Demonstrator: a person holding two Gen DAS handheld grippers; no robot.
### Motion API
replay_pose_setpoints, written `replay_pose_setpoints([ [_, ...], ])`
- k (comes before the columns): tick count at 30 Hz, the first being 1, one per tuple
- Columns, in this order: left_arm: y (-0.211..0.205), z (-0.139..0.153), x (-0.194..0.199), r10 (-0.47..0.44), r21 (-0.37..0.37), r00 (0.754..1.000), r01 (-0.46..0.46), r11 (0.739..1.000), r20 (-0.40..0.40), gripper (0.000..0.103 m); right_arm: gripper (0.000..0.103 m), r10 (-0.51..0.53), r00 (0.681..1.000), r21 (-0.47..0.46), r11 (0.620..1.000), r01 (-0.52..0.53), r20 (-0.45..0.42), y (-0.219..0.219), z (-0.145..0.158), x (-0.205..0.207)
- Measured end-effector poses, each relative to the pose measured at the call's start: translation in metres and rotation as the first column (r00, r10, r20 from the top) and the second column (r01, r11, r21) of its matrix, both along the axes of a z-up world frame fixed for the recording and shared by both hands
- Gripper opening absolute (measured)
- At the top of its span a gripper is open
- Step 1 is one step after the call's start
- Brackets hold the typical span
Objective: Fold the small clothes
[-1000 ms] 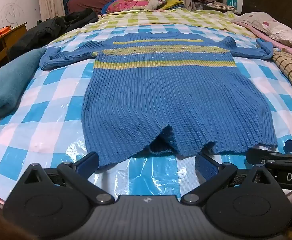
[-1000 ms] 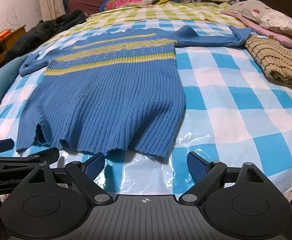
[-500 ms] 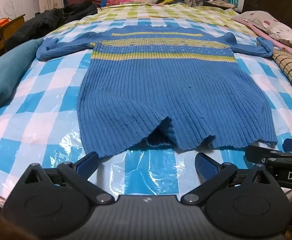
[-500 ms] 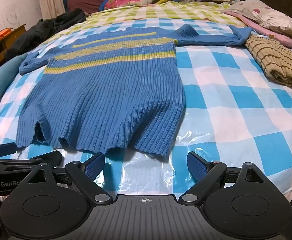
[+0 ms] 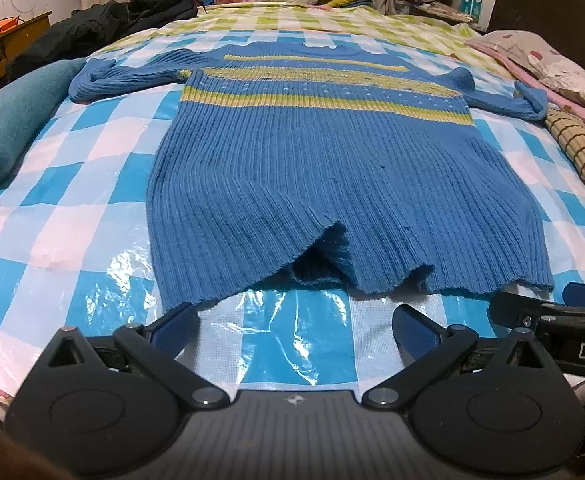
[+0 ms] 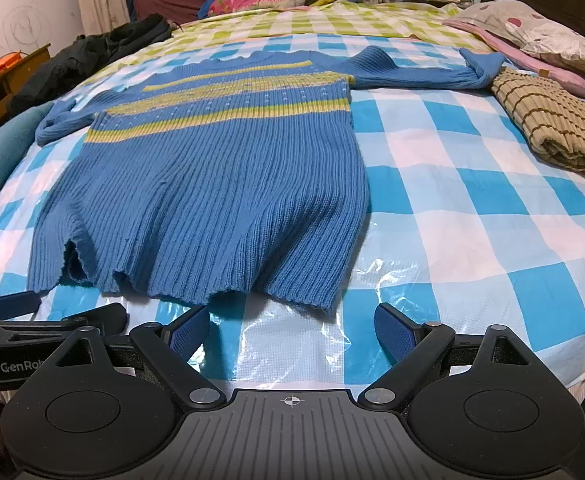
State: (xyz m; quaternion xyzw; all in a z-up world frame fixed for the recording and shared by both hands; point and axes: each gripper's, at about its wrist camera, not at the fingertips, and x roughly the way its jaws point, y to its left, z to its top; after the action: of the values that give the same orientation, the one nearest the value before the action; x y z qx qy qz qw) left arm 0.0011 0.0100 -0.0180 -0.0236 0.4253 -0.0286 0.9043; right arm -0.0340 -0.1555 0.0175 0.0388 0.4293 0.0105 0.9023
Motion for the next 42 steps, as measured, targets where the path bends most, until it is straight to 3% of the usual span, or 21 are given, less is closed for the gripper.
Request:
replay_pose_setpoints([
  [27,0.000,0.002,-0.011,-0.015,-0.028,0.999,0.016,0.999,0.043,0.103,0.091,-0.013,1.000,0.007,1.000,0.013,0.007,-0.005,0.002,0.002],
  [42,0.004,0.015,-0.016,0.001,-0.011,0.994,0.001,1.000,0.113,0.103,0.091,-0.010,1.000,0.002,1.000,0.010,0.020,-0.006,0.003,-0.001],
])
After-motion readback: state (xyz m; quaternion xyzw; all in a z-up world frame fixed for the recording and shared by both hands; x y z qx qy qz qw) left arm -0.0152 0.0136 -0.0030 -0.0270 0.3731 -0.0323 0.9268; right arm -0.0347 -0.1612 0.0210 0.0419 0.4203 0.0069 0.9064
